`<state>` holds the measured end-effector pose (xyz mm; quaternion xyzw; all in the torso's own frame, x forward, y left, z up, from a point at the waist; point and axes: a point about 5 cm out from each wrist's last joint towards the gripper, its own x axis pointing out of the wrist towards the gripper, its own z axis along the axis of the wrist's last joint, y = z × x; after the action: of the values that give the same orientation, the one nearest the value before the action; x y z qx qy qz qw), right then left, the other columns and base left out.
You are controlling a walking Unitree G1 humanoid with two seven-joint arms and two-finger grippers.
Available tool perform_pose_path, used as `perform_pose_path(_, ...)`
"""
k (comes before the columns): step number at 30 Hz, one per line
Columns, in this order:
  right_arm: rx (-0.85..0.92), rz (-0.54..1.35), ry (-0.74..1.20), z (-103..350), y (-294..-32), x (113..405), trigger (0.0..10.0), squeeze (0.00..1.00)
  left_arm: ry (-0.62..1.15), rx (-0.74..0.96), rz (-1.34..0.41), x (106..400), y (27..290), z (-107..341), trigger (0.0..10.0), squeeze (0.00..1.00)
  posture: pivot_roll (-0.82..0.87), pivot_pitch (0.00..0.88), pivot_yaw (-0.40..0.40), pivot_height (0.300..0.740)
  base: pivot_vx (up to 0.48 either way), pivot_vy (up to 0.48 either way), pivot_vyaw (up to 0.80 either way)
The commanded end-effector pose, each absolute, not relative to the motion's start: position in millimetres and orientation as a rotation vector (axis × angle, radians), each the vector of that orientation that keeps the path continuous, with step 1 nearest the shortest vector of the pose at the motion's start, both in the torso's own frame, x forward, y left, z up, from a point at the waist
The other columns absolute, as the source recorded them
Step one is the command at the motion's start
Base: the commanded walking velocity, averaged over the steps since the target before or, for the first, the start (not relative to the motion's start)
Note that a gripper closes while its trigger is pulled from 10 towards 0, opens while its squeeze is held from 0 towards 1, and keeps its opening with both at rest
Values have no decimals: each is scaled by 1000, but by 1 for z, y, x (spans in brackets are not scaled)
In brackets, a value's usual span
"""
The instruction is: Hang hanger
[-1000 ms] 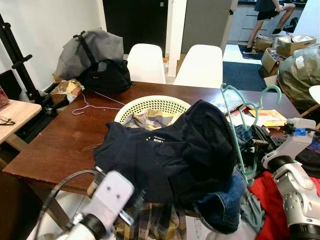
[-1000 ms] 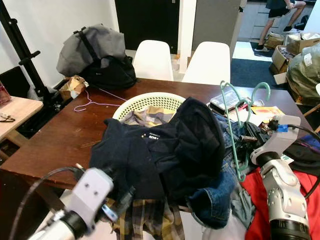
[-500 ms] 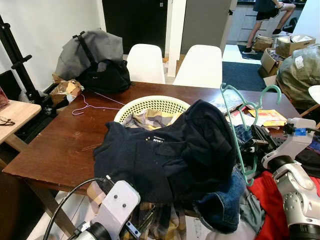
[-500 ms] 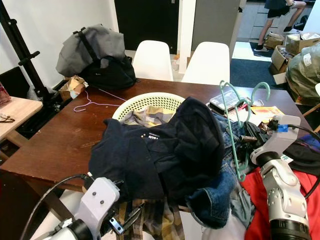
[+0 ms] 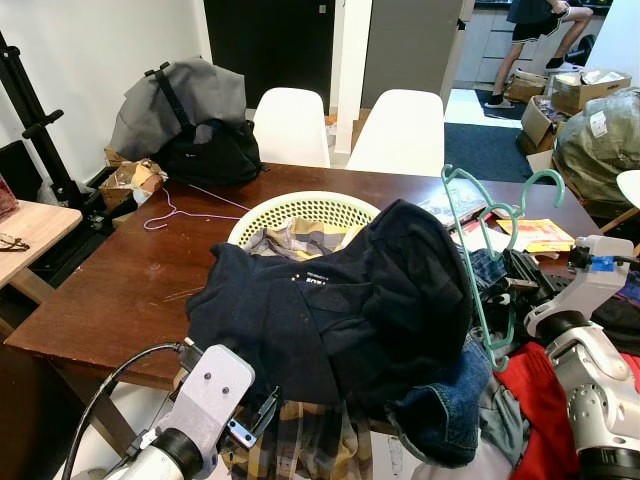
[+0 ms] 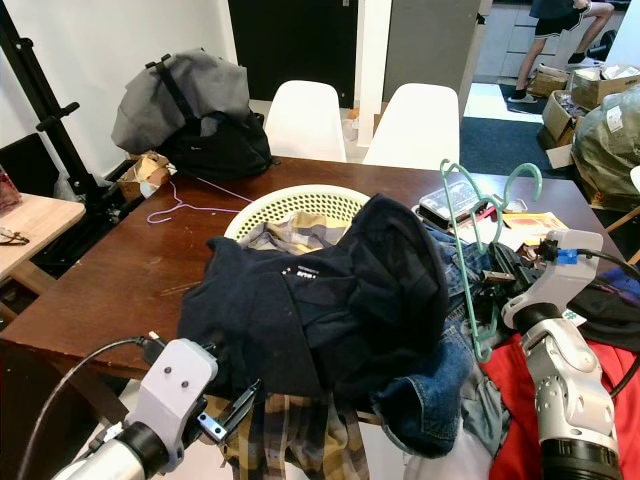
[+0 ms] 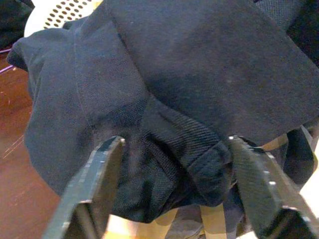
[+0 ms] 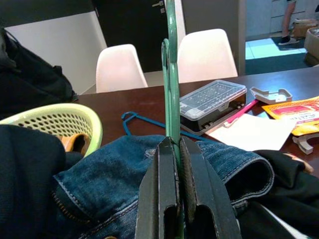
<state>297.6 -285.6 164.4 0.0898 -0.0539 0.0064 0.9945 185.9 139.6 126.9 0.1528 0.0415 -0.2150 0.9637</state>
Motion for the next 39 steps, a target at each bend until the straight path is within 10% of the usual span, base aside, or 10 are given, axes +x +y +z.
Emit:
perform_pose_path(1, 167, 6, -122, 167, -289, 297, 10000, 0, 81, 318, -419, 188, 144, 126, 0, 0, -54, 0, -31, 740, 0, 0, 0)
perform_pose_path(24, 171, 2, -138, 171, -290, 298, 10000, 0, 13, 384, -442, 220, 163, 138, 0, 0, -73, 0, -36, 740, 0, 0, 0)
perform_pose_path(31, 261, 35, -192, 179, -276, 306, 10000, 0, -258, 201, -679, 252, 143, 234, 0, 0, -70, 0, -23, 740, 0, 0, 0)
perform_pose_path(32, 283, 52, -207, 182, -269, 308, 10000, 0, -333, 156, -705, 258, 140, 258, 4980, 0, -72, 0, -16, 740, 0, 0, 0)
perform_pose_path(33, 283, 52, -207, 182, -269, 308, 10000, 0, -333, 156, -705, 258, 140, 258, 4980, 0, -72, 0, -16, 740, 0, 0, 0)
perform_pose_path(34, 305, 67, -222, 184, -263, 311, 10000, 0, -403, 133, -728, 263, 135, 278, 8980, 0, -72, 0, -13, 740, 0, 0, 0)
perform_pose_path(39, 343, 99, -246, 188, -250, 315, 10000, 0, -494, 115, -777, 269, 123, 305, 10000, 0, -73, 0, 1, 740, -130, 0, 0)
